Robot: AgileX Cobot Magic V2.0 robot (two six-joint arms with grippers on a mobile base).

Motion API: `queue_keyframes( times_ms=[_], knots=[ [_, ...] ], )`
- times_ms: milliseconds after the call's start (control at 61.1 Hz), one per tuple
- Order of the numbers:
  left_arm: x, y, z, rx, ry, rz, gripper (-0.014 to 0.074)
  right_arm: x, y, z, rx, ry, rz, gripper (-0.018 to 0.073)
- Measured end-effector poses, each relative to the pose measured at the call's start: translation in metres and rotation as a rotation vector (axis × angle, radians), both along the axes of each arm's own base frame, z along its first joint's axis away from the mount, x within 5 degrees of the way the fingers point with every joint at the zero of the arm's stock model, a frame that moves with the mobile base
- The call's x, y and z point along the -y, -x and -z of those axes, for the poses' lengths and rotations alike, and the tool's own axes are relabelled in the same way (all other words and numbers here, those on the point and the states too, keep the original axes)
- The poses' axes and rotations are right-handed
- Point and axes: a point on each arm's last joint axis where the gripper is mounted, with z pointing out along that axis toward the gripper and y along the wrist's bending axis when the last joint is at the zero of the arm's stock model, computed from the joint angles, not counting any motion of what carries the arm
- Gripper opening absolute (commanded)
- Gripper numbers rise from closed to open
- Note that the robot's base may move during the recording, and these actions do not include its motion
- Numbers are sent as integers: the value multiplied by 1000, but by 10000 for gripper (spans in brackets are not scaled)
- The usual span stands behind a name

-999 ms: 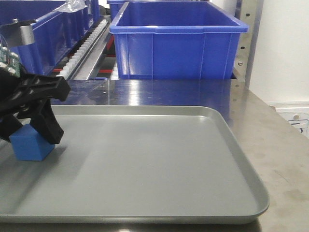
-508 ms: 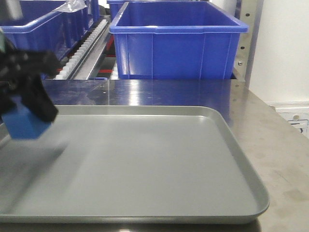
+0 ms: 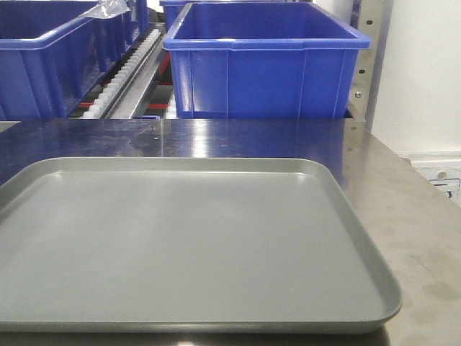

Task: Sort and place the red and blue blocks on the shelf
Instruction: 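Lift the blue cube off the tray with the left gripper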

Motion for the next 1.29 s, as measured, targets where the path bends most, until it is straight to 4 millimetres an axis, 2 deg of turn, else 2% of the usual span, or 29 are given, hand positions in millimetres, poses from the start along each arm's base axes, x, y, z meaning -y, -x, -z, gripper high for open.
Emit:
queue_keyframes(
  times_ms=[82,213,622,950,1294],
  knots=[
    [-9,10,-8,53,-14,-25,125,0,0,0,0,0,0,67],
    [-19,27,-10,104,-38,-53,125,0,0,0,0,0,0,67],
    [-40,79,17,193,-42,-138,125,0,0,0,0,0,0,67],
    [-42,98,47,200,-41,-145,125,0,0,0,0,0,0,67],
    [-43,107,62,219,-38,-144,125,0,0,0,0,0,0,67]
  ],
)
